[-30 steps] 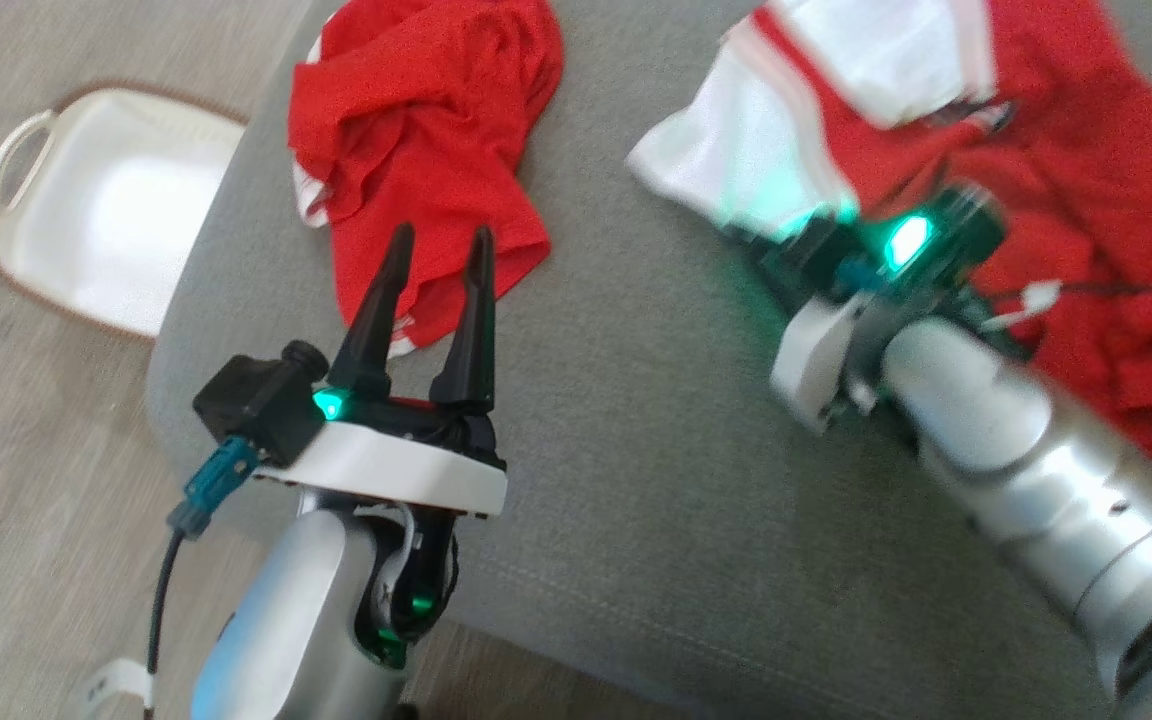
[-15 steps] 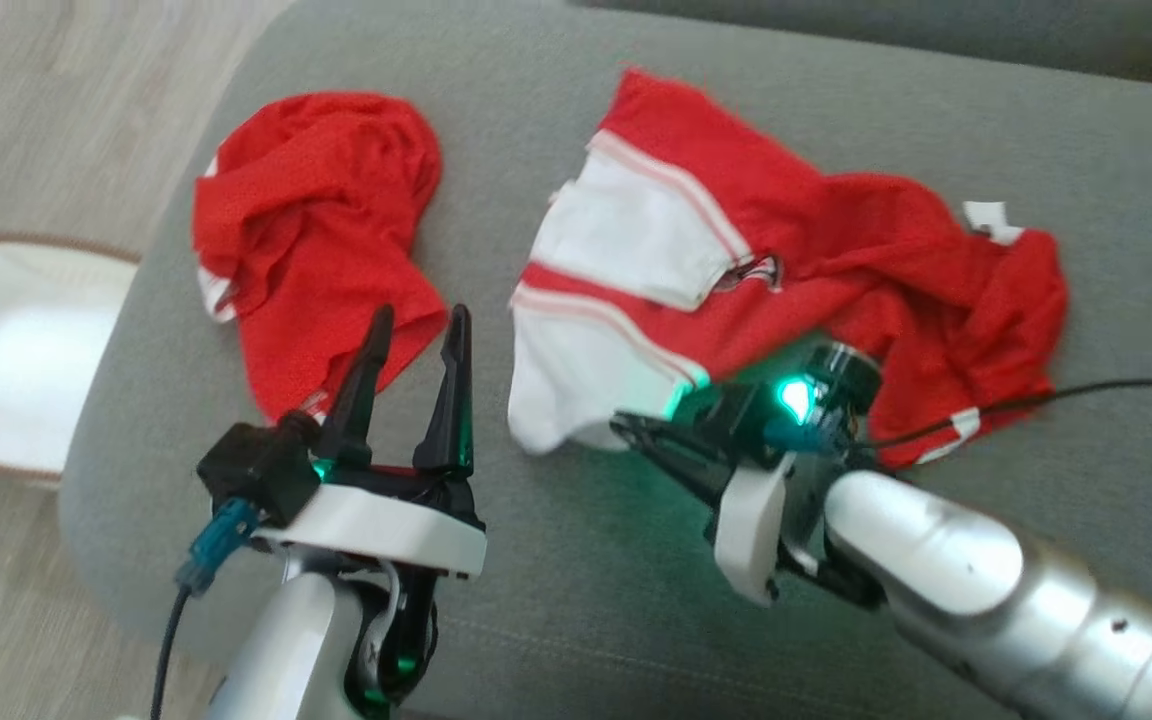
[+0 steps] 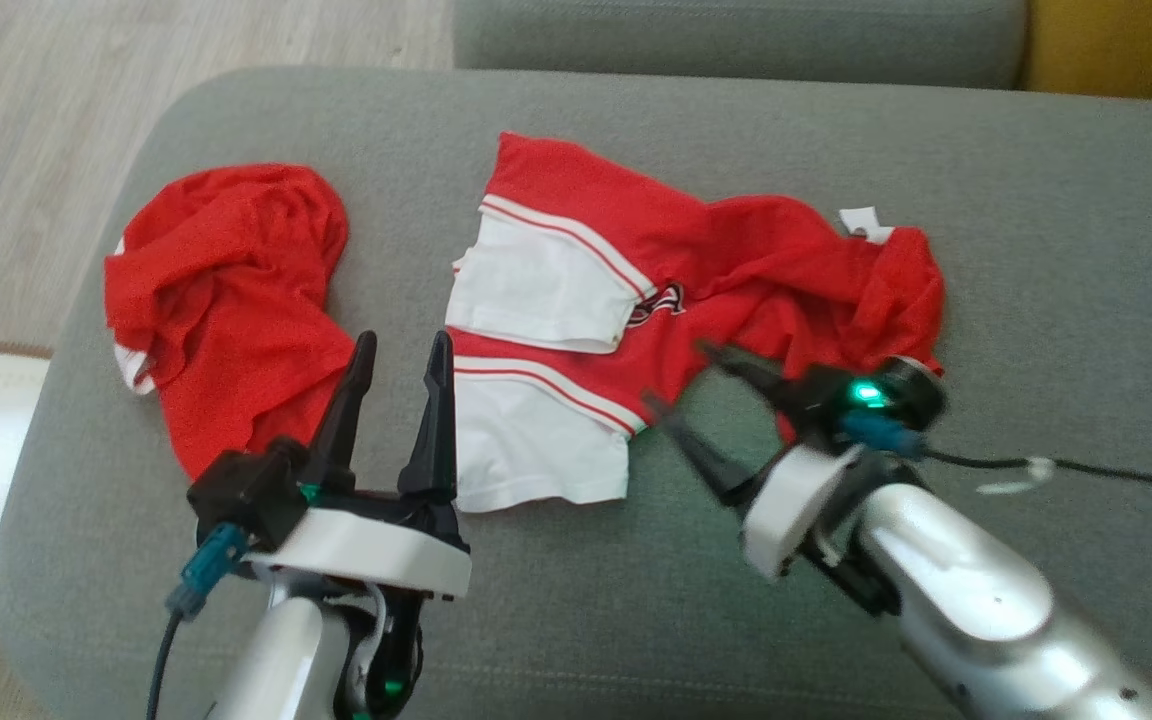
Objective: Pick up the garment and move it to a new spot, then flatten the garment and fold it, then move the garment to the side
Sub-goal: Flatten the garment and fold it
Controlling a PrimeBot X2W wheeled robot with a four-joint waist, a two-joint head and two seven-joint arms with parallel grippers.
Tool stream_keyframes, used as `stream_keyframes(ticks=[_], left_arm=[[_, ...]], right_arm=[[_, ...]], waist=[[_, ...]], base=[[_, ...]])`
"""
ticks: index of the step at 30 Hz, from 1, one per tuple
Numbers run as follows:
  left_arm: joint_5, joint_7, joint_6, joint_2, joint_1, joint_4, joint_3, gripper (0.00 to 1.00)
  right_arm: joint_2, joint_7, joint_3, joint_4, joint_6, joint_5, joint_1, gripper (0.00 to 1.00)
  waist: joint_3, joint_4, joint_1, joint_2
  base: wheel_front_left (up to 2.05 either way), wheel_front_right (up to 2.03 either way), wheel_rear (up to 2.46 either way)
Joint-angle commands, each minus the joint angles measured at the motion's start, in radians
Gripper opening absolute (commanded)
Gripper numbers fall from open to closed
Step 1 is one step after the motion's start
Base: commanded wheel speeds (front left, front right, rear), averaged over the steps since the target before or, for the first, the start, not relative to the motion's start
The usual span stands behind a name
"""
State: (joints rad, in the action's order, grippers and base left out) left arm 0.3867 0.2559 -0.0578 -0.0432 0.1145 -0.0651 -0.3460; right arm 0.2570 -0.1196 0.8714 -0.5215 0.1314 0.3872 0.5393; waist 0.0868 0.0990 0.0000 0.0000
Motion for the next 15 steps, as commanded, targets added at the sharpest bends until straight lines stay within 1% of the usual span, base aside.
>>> stream_keyframes(ticks=[1, 6, 9, 12, 15], left_arm=[[-0.009, 0.006, 0.005, -0.007, 0.025, 0.035, 0.034, 1.0], [-0.01, 0.006, 0.001, -0.007, 0.017, 0.053, 0.04, 1.0], [-0.008, 0.006, -0.001, -0.007, 0.01, 0.066, 0.04, 1.0], [-0.008, 0.006, -0.003, -0.007, 0.003, 0.075, 0.038, 1.0], [-0.01, 0.006, 0.002, -0.007, 0.0, 0.074, 0.029, 1.0]], right_arm=[[-0.019, -0.014, -0.068, 0.028, -0.001, -0.026, -0.028, 1.0], [-0.067, -0.018, -0.324, 0.107, -0.001, -0.165, -0.158, 1.0], [-0.123, -0.031, -0.479, 0.189, -0.001, -0.239, -0.249, 1.0], [-0.168, -0.044, -0.599, 0.273, -0.001, -0.299, -0.323, 1.0], [-0.196, -0.056, -0.705, 0.345, -0.001, -0.332, -0.379, 1.0]], waist=[[-0.019, -0.018, 0.0, 0.0], [-0.042, -0.046, 0.0, 0.0], [-0.052, -0.061, 0.0, 0.0], [-0.058, -0.075, 0.0, 0.0], [-0.062, -0.08, 0.0, 0.0]], base=[[0.0, 0.0, 0.0], [0.0, 0.0, 0.0], [0.0, 0.0, 0.0], [0.0, 0.0, 0.0], [0.0, 0.0, 0.0]])
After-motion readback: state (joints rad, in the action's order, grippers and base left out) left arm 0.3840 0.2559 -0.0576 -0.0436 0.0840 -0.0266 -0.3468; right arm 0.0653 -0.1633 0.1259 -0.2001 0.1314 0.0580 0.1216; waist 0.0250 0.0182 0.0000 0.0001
